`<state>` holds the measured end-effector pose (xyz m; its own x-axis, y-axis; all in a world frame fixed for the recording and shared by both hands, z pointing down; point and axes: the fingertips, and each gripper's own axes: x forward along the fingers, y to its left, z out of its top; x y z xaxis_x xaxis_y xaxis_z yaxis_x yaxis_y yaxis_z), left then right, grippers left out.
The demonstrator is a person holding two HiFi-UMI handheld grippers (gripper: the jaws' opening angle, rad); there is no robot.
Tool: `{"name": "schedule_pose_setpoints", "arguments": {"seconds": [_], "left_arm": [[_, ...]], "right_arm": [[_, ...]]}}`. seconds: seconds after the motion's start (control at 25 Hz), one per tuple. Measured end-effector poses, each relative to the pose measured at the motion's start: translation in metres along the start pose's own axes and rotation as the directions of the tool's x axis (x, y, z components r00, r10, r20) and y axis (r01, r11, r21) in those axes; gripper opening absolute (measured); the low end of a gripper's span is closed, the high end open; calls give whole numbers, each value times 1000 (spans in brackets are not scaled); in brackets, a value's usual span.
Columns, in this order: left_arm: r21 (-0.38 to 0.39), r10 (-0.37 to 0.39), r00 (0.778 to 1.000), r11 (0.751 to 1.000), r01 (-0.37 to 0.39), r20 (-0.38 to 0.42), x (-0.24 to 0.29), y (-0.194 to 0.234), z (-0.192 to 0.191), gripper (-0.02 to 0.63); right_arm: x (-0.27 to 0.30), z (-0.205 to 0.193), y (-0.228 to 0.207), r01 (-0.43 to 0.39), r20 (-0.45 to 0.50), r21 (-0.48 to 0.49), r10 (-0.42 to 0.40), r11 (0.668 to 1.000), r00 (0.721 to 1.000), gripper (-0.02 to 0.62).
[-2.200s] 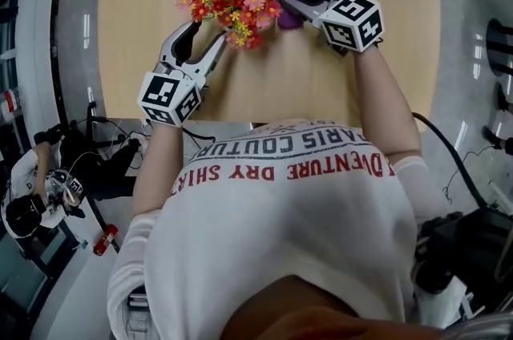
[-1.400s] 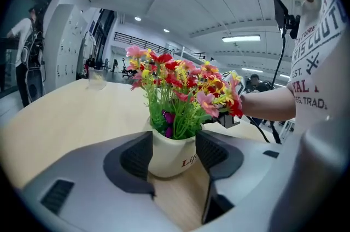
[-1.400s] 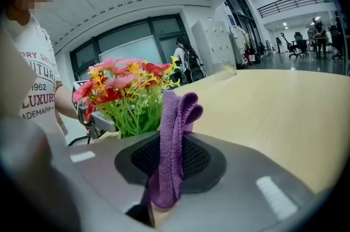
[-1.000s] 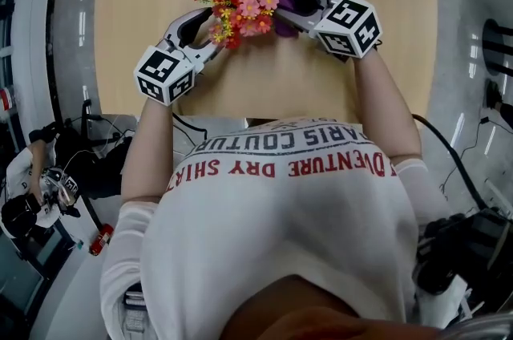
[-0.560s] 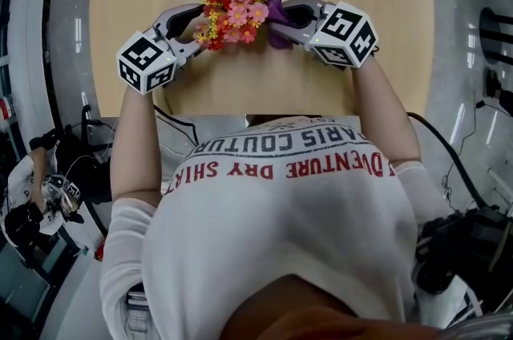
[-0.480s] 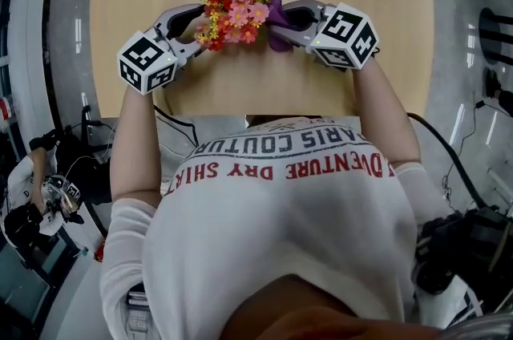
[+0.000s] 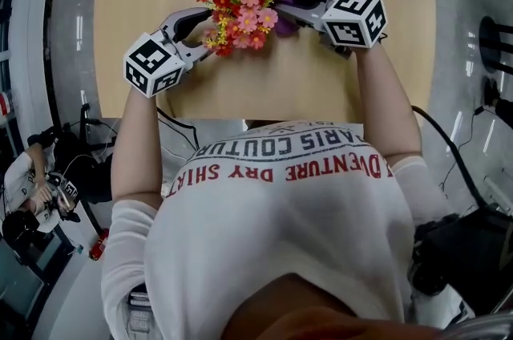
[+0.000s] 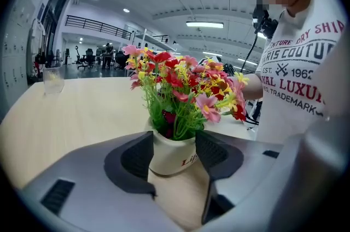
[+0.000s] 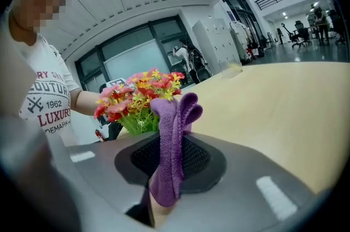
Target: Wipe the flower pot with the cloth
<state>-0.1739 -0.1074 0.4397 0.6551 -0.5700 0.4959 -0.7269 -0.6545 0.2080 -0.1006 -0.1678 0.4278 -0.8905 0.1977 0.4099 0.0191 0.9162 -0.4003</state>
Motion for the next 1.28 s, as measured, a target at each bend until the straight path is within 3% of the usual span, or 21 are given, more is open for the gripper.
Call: {"name": "schedule_pose_setpoints", "arguments": {"seconds": [0.44,0.68,0.92,1.08,1.16,1.28], "left_arm": [[-6,-1,1000,1000,1,5,2,3,-2,230],[2,18,1000,1000,-18,-10,-2,2,0,230],[-20,135,991,991,-134,25,-17,3,-5,230],[-124,300,950,950,-288,90,-30,-6,-8,230],[-190,328,938,934,-304,111,-27,-17,-11,230],[-226,345,932,922,-315,111,-15,-27,-14,230]], "right_arm": [[28,-25,-25,19,-164,-45,-26,999,986,67],[34,-28,-29,42,-204,-82,-58,996,977,67],[30,-23,-33,61,-159,-72,-72,996,985,67],[26,-9,-36,77,-97,-46,-81,996,992,67],[26,-5,-35,76,-83,-46,-80,996,993,67],[25,-4,-33,73,-79,-48,-77,996,994,67]]}}
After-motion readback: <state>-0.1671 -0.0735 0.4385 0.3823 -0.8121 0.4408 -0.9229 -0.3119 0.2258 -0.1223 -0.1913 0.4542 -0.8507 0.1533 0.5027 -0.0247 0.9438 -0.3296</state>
